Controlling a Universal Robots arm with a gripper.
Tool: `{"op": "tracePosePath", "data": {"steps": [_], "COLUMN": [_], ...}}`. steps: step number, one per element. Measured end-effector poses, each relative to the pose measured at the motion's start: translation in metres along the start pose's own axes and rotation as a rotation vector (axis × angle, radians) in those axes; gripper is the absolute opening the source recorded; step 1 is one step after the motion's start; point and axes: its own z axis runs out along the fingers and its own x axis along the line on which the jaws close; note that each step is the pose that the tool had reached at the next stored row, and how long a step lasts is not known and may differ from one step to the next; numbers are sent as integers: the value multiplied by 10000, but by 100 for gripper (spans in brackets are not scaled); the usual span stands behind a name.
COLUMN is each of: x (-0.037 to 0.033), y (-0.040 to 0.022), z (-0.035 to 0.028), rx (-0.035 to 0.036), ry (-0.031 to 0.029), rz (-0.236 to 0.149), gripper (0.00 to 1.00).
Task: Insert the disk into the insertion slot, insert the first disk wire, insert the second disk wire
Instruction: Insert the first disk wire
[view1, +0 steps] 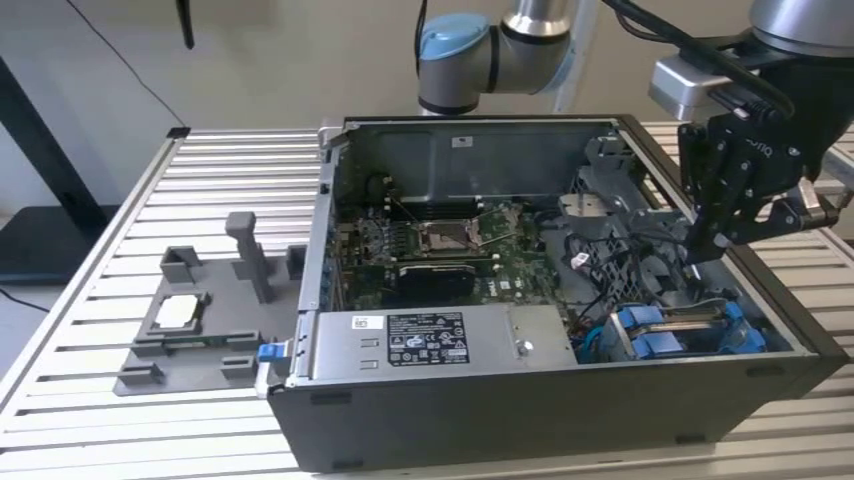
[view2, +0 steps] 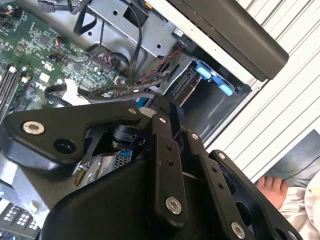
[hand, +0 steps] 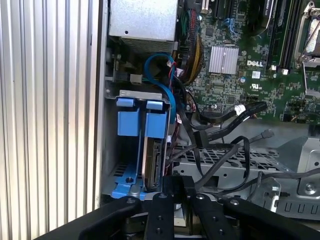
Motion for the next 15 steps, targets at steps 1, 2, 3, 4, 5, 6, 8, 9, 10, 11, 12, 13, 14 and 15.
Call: {"op": "tracePosePath", "data": {"steps": [1, 2, 3, 4, 5, 6, 8, 9, 10, 11, 12, 13, 14, 15], "x": [-1, -2, -2, -3, -4, -4, -4, -3, -1, 0, 2, 5, 7, 10], "y": [0, 0, 0, 0, 0, 0, 0, -1, -4, -6, -9, -11, -14, -17], "z": [0, 0, 1, 1, 1, 1, 1, 1, 3, 4, 5, 6, 7, 8], "rx": [0, 0, 0, 0, 0, 0, -5, -19, -49, -89, -126, -156, -192, -236], "ry": [0, 1, 0, 0, 0, 0, 0, 0, -3, -7, -10, -11, -14, -16], "rz": [0, 0, 0, 0, 0, 0, 1, 2, 0, 1, 0, 0, 0, 0], "gripper": [19, 19, 19, 19, 19, 19, 19, 19, 19, 19, 19, 19, 19, 19]}}
